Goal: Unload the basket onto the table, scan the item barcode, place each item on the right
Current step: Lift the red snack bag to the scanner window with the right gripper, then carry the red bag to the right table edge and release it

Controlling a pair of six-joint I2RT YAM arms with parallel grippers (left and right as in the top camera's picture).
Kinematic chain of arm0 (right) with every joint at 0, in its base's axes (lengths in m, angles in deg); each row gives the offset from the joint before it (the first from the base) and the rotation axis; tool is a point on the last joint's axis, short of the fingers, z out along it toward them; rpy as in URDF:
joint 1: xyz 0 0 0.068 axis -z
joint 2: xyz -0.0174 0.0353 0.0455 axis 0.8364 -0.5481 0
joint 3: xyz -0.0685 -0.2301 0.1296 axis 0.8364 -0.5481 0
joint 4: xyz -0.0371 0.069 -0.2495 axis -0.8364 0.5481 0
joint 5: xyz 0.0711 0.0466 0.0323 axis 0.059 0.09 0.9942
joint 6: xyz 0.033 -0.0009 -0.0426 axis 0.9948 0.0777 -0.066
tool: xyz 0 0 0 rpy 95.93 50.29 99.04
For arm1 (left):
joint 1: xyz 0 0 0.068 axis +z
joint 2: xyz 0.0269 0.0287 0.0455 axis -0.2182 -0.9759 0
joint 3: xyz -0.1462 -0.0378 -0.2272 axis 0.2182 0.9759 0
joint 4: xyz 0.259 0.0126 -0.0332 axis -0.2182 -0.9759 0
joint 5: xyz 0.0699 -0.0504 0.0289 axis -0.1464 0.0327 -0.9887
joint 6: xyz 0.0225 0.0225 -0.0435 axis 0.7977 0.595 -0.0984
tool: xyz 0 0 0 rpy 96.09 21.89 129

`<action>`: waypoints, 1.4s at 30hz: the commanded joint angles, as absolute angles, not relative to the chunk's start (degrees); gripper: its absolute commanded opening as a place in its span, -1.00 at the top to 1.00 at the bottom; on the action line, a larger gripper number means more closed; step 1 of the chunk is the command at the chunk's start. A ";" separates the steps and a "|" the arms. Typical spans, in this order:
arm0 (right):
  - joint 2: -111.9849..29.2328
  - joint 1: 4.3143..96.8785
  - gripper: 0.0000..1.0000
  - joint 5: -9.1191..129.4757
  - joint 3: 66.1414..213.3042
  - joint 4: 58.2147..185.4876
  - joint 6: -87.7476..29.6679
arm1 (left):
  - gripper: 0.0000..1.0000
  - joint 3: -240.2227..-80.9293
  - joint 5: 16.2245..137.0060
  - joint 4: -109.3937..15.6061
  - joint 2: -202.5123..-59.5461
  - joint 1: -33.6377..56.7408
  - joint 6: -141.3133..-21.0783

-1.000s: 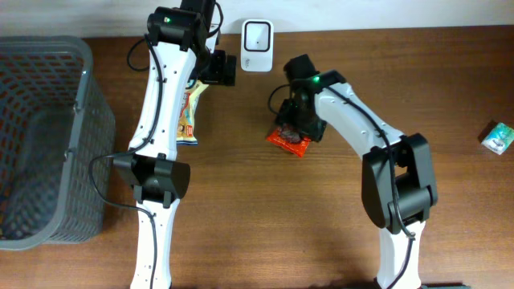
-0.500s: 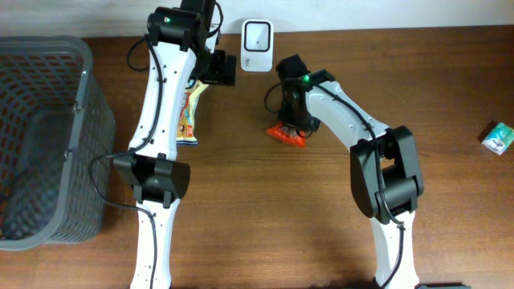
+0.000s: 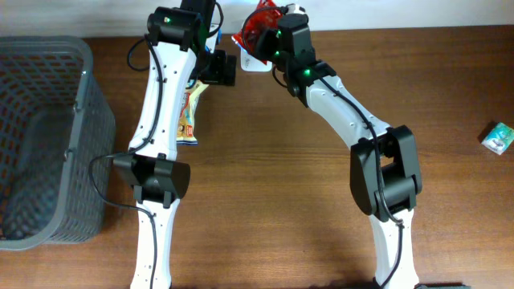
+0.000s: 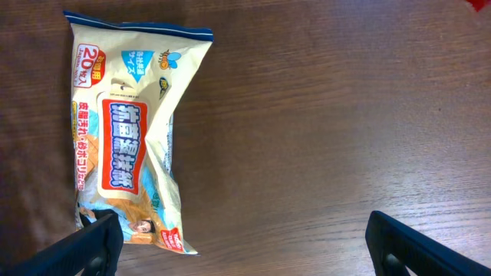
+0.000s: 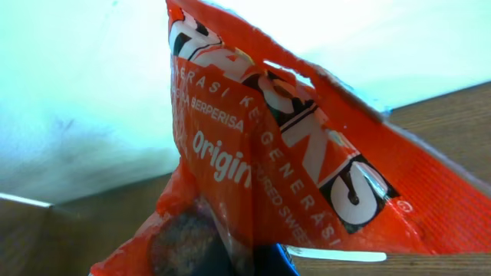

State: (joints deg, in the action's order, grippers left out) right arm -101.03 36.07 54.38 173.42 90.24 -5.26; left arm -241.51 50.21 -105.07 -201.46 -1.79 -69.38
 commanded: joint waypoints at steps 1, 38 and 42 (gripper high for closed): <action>-101.45 36.55 0.92 52.08 174.29 87.87 -3.01 | -0.98 -241.77 49.80 -105.13 -201.33 -2.01 -69.08; -88.86 88.44 -0.72 87.44 171.21 154.43 -37.91 | -0.99 -241.77 49.82 -105.13 -201.33 -2.01 -69.08; -88.90 73.97 -0.98 68.84 171.21 155.26 -38.22 | -0.99 -241.77 49.82 -105.13 -201.33 -2.01 -69.08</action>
State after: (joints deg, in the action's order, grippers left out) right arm -88.12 78.61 79.51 171.67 155.08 -36.91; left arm -241.53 50.21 -105.07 -201.46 -1.79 -69.38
